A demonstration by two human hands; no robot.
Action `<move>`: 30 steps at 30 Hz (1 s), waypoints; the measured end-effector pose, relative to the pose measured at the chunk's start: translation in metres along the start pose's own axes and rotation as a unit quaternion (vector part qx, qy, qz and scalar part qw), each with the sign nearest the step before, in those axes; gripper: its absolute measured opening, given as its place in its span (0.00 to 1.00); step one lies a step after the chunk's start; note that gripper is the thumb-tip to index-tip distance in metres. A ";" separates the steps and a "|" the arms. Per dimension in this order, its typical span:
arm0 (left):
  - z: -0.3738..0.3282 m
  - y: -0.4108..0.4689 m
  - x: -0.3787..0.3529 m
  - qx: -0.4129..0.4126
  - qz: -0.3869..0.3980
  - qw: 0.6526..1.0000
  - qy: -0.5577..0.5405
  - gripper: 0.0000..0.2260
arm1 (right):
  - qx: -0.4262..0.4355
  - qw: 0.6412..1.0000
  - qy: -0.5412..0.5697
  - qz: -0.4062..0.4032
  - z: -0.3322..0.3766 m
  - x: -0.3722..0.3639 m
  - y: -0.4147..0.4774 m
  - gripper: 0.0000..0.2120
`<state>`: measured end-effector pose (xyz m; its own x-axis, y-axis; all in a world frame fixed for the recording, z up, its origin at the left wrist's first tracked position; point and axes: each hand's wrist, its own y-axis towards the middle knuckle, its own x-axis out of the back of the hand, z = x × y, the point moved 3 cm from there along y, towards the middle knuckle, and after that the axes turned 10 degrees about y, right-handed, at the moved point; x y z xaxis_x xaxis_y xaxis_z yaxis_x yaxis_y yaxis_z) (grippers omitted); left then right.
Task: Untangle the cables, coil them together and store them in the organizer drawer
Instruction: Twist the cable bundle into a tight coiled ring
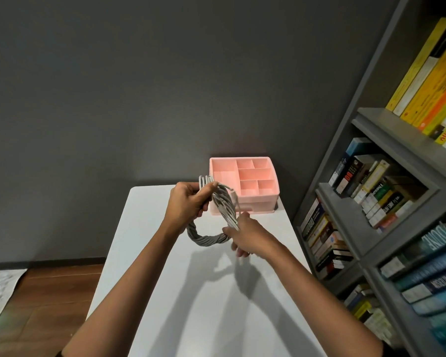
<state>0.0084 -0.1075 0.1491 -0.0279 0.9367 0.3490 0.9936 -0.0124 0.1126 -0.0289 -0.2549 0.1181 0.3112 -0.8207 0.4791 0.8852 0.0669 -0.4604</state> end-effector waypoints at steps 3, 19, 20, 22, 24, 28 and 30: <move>0.005 0.003 0.000 0.006 -0.048 0.999 -0.001 0.23 | 0.057 0.975 -0.167 -0.135 0.016 0.003 -0.011 0.18; 0.037 0.005 0.031 0.000 -0.076 0.996 0.049 0.24 | 0.270 0.956 -0.088 0.079 0.046 0.014 -0.054 0.15; 0.040 0.003 0.033 0.006 -0.069 0.997 0.038 0.24 | 0.271 0.956 -0.073 0.089 0.046 0.019 -0.055 0.15; 0.042 0.000 0.037 0.014 -0.050 0.999 0.014 0.23 | 0.258 0.959 -0.028 0.116 0.041 0.029 -0.057 0.15; 0.041 -0.005 0.040 0.010 -0.029 1.000 0.003 0.22 | 0.234 0.960 0.024 0.152 0.035 0.038 -0.058 0.15; 0.037 -0.012 0.037 0.016 -0.005 1.000 0.010 0.17 | 0.216 0.955 0.060 0.196 0.024 0.044 -0.057 0.14; 0.035 -0.014 0.035 0.021 0.003 0.999 0.024 0.17 | 0.212 0.952 0.040 0.218 0.017 0.041 -0.055 0.14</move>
<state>-0.0029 -0.0628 0.1273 -0.0252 0.9188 0.3940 0.9975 -0.0028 0.0704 -0.0590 -0.2828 0.1761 0.6686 -0.7021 0.2451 0.7432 0.6201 -0.2513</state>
